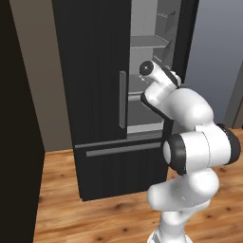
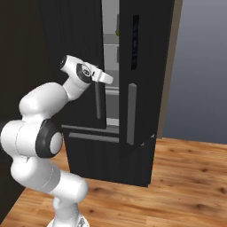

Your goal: Take the lemon wedge from the fridge and place it on the plate with fish on the dining counter.

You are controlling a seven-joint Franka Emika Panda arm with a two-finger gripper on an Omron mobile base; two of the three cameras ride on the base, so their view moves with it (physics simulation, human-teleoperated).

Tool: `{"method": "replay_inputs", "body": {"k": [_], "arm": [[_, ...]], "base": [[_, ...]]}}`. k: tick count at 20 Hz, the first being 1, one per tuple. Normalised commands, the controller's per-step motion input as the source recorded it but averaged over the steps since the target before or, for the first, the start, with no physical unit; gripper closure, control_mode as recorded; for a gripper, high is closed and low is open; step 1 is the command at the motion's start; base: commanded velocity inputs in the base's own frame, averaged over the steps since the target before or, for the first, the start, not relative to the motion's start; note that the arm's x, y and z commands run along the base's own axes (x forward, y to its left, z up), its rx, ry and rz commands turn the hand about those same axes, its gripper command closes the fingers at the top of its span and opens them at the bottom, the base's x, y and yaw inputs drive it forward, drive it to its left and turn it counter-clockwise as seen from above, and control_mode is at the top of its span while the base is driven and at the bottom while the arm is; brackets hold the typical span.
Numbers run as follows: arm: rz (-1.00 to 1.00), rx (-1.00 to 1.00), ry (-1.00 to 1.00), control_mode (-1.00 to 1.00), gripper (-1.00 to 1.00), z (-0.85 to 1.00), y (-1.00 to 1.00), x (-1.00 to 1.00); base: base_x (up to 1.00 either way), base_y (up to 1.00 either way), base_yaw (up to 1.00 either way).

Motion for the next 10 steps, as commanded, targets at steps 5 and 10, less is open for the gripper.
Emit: {"method": "replay_inputs", "body": {"k": [5, 10], "arm": [[0.0, -0.01, -0.04, -1.0, -1.0, -0.11, -0.31, 0.3], [0.0, 0.0, 0.0, -1.0, -1.0, -0.13, -0.24, 0.42]], "base": [[0.0, 0.0, 0.0], [0.0, 0.0, 0.0]]}}
